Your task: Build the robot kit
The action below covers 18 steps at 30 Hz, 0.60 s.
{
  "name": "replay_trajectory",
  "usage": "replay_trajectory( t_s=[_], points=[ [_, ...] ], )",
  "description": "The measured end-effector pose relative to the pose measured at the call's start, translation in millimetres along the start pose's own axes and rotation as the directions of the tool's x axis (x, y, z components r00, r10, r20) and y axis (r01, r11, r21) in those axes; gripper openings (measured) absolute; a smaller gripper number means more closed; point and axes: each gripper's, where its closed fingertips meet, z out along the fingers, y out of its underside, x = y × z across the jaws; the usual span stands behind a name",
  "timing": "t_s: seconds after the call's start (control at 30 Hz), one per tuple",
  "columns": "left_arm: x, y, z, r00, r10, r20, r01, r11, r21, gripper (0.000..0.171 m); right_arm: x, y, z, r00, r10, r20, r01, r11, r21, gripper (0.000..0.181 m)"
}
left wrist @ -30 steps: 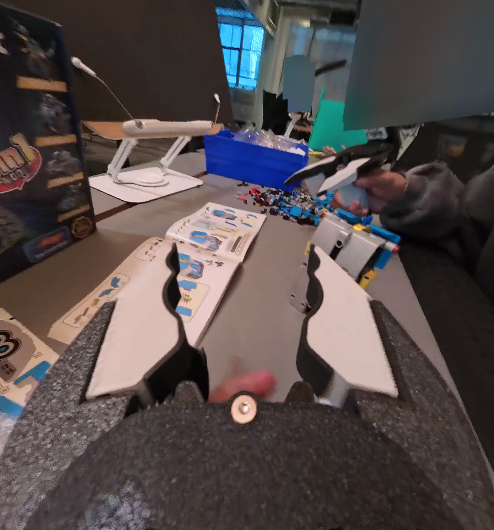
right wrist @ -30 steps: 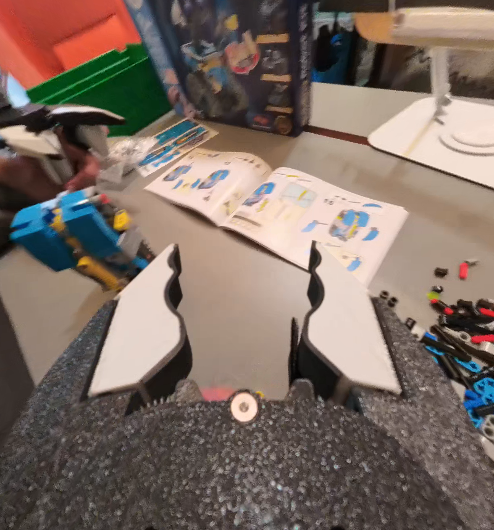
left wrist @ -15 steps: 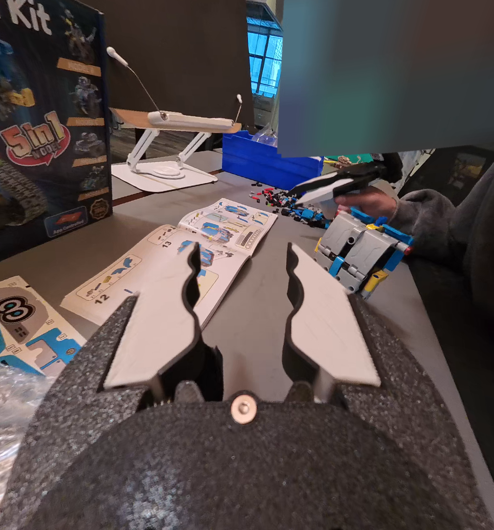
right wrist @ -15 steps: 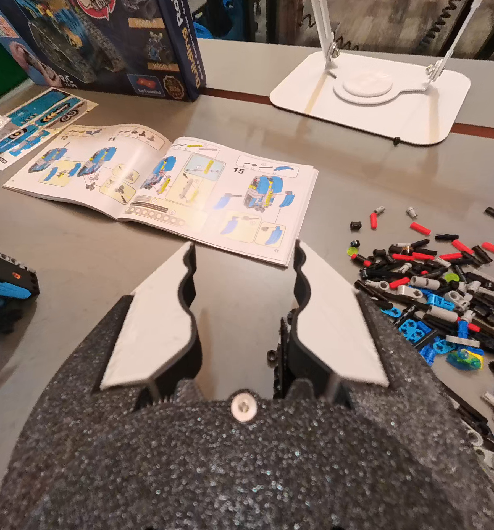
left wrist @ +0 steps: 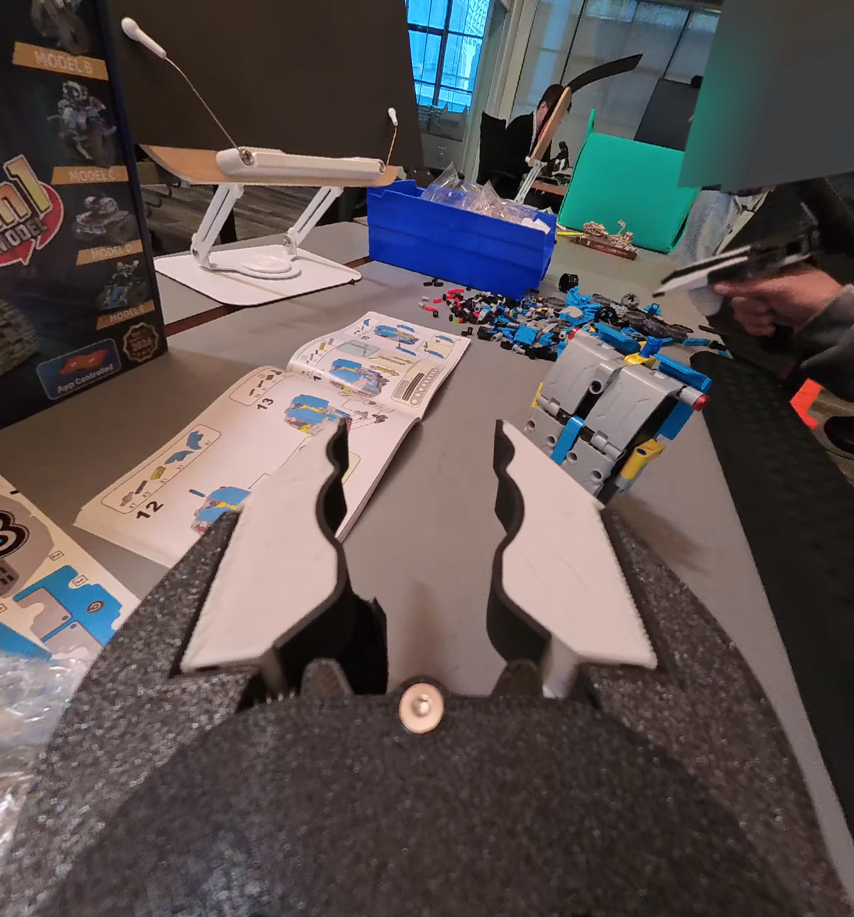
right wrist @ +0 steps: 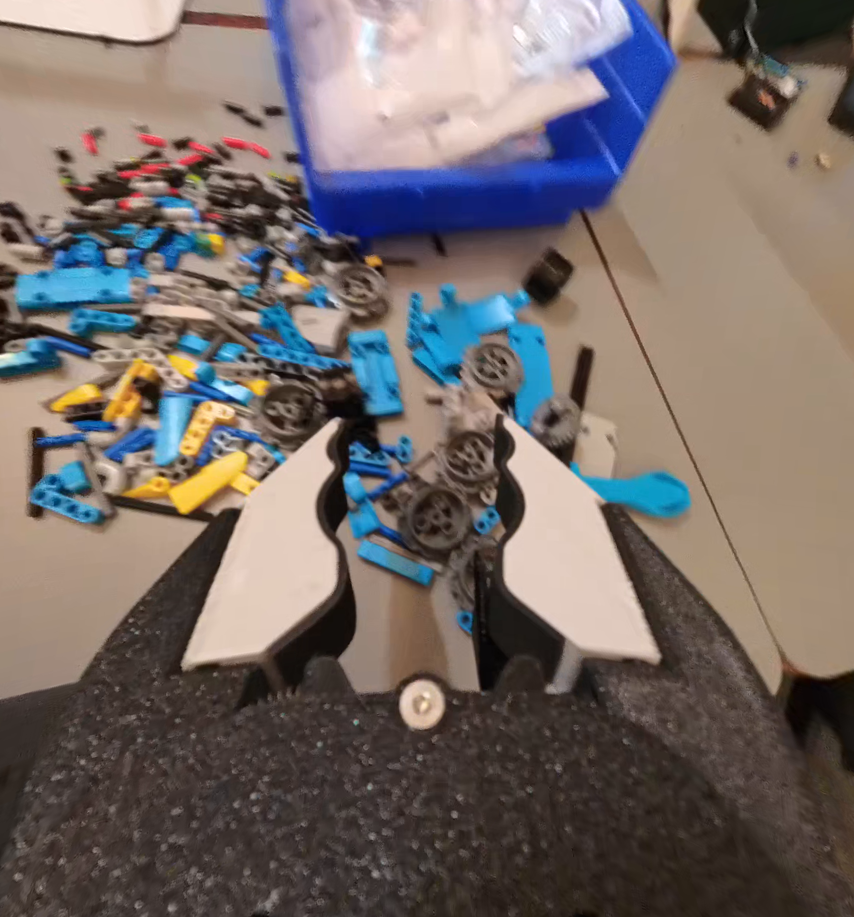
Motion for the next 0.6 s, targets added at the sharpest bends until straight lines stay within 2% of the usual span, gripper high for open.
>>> replay_trajectory(
  t_s=[0.07, 0.13, 0.27, 0.4, 0.5, 0.6],
  points=[
    [-1, 0, 0, 1.000, -0.002, 0.003, 0.002, 1.000, -0.002, 0.059, 12, 11, 0, 0.994, 0.103, 0.035, -0.104, 0.994, 0.024, 0.054],
    [-2, 3, 3, 1.000, -0.007, 0.008, 0.007, 1.000, -0.020, 0.059, 7, 12, 7, 0.982, 0.161, 0.102, -0.163, 0.987, 0.012, 0.053],
    [-10, 8, 7, 0.998, -0.018, 0.060, 0.022, 0.998, -0.065, 0.058, -10, -12, 24, 0.994, 0.034, 0.104, -0.030, 0.999, -0.045, 0.054],
    [-20, 12, 9, 0.991, -0.020, 0.133, 0.032, 0.995, -0.091, 0.058, -52, -46, 20, 0.988, 0.008, 0.156, -0.021, 0.996, 0.082, 0.051],
    [-22, 15, 11, 0.988, -0.012, 0.154, 0.030, 0.993, -0.112, 0.058, -72, -44, 17, 0.989, 0.011, 0.150, -0.033, 0.989, 0.141, 0.048],
    [-24, 19, 13, 0.985, -0.003, 0.172, 0.028, 0.989, -0.143, 0.057, -85, -37, 16, 0.979, 0.063, 0.196, -0.100, 0.978, 0.184, 0.041]
  ],
)
